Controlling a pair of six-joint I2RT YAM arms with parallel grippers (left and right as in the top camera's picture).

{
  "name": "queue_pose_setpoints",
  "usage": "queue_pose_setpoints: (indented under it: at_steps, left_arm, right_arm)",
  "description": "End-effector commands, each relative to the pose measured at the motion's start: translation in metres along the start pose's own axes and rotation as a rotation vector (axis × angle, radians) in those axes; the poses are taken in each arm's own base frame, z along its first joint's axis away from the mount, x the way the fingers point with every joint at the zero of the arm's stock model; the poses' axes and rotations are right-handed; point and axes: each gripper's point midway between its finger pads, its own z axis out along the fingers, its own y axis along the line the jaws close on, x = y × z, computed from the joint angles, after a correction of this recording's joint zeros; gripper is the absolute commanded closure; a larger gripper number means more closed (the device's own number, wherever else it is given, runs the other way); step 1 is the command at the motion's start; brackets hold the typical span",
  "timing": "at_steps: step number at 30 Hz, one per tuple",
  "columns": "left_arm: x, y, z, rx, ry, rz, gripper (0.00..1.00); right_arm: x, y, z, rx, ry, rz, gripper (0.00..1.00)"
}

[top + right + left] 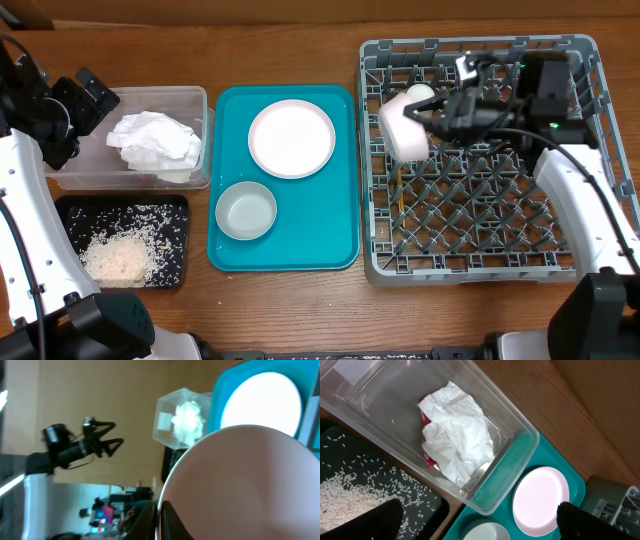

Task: Sort waste into correct bins and load items into the dishwasher
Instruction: 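Lift the pink plate and carry it right into the dish rack, then set the pink plate down in the rack and open the right gripper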

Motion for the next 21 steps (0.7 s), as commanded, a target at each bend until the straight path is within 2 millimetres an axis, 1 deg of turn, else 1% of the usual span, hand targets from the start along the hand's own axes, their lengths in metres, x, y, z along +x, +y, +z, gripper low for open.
queue_pose_setpoints:
  at_steps: [1,7,14,16,21]
  left_arm:
    - [-0.005,-0.005,-0.008,0.018,-0.023,-0.006,0.0]
    - [-0.004,-0.006,-0.007,0.019,-0.021,-0.002,0.0]
    - [-0.004,-0.006,-0.007,0.019,-0.021,-0.002,0.0]
    - [-0.004,-0.006,-0.007,0.019,-0.021,-0.002,0.0]
    - [-0.004,-0.006,-0.007,0.019,-0.021,-0.002,0.0]
  right_arm:
    - [0.003,-0.023,0.011,0.079,-0.027,0.019,0.96]
    - [0.003,-0.037,0.019,0.044,-0.065,0.056,0.96]
    - [0.005,-0.06,0.026,0.013,-0.107,0.177,0.96]
    - [0.005,-0.059,0.031,-0.001,-0.104,0.186,0.96]
    - [-0.001,-0.04,0.038,-0.057,-0.111,0.183,0.96]
